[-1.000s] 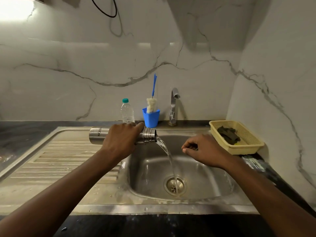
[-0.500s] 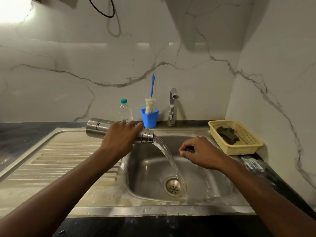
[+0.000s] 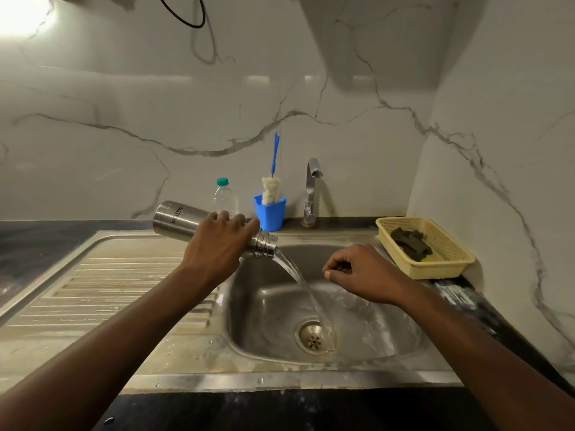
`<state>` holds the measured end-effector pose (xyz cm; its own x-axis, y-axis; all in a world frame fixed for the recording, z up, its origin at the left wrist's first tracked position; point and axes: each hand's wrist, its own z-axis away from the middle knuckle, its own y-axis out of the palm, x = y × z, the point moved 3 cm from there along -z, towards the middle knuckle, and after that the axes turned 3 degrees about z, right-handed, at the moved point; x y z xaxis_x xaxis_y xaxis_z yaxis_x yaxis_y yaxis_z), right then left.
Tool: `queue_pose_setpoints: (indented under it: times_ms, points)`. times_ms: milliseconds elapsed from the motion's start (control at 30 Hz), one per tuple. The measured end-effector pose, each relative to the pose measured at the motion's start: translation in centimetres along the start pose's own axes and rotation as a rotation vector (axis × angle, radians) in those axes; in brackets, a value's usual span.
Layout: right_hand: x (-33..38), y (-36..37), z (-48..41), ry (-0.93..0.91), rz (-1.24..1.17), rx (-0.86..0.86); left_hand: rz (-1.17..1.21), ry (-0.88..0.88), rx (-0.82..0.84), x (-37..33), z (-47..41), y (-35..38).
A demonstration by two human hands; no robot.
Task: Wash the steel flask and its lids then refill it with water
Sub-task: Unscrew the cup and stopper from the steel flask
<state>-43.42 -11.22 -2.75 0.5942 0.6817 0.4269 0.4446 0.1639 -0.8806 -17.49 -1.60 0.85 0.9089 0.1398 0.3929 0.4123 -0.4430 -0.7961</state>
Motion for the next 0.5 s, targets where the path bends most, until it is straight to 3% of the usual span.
queue_pose_setpoints:
  times_ms: [500]
  points:
    - [0.3, 0.3, -0.1, -0.007, -0.01, 0.005, -0.199, 0.156, -0.004, -1.2, -0.4, -0.1]
